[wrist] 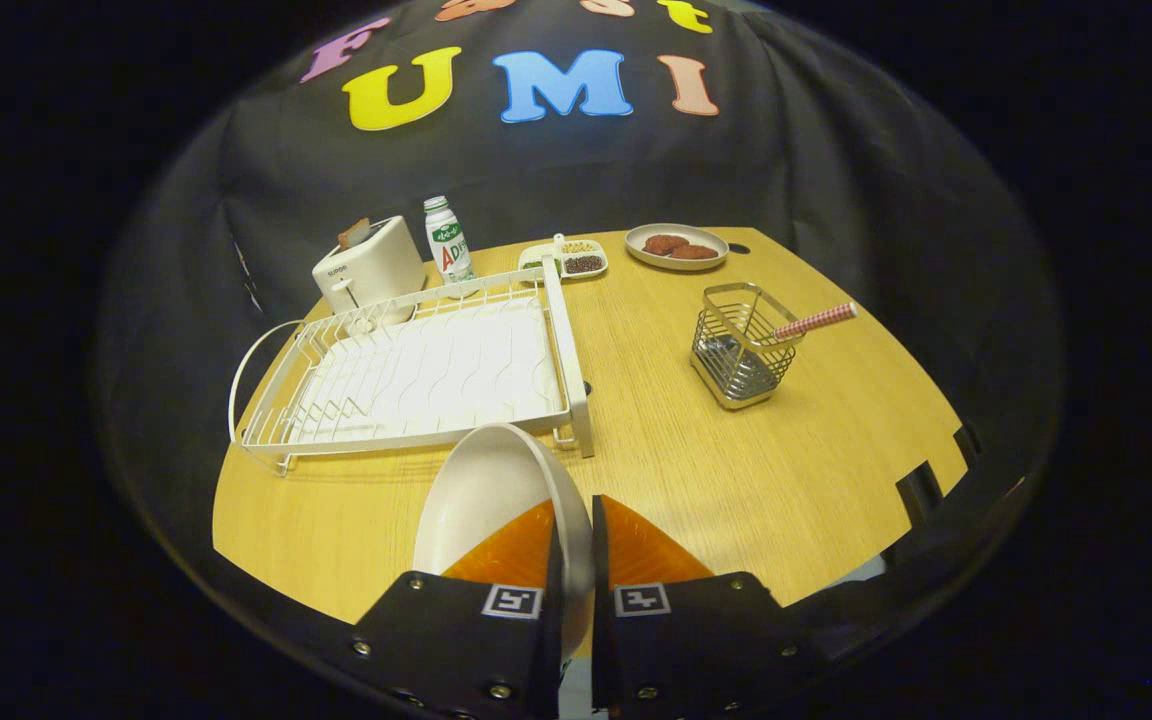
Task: Take the plate from the dish rack, then take the spoon from the basket and place it into the plate.
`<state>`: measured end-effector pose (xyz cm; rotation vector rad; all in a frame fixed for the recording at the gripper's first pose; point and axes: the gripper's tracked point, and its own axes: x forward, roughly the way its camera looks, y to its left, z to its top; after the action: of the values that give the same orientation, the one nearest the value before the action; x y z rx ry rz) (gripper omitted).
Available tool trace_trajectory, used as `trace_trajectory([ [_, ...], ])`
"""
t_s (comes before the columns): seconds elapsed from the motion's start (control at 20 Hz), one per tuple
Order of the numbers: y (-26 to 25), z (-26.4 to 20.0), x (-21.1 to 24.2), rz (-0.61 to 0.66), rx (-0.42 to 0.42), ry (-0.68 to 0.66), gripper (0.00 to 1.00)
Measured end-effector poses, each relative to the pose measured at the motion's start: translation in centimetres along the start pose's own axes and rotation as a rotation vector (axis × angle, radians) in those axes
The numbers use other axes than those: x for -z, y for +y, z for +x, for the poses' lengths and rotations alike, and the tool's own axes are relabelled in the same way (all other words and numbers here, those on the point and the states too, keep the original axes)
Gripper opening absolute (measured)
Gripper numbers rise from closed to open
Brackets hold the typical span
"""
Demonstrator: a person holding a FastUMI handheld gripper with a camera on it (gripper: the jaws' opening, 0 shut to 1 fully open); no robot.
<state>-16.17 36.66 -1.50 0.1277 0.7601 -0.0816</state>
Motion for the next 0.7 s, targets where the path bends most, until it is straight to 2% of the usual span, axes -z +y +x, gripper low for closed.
trace_trajectory([
  [0.3, -1.4, 1.3, 0.2, 0.023, 0.028, 0.010, 0.21],
  [0.7, -3.5, 1.0, -1.1, -0.017, 0.074, -0.033, 0.21],
])
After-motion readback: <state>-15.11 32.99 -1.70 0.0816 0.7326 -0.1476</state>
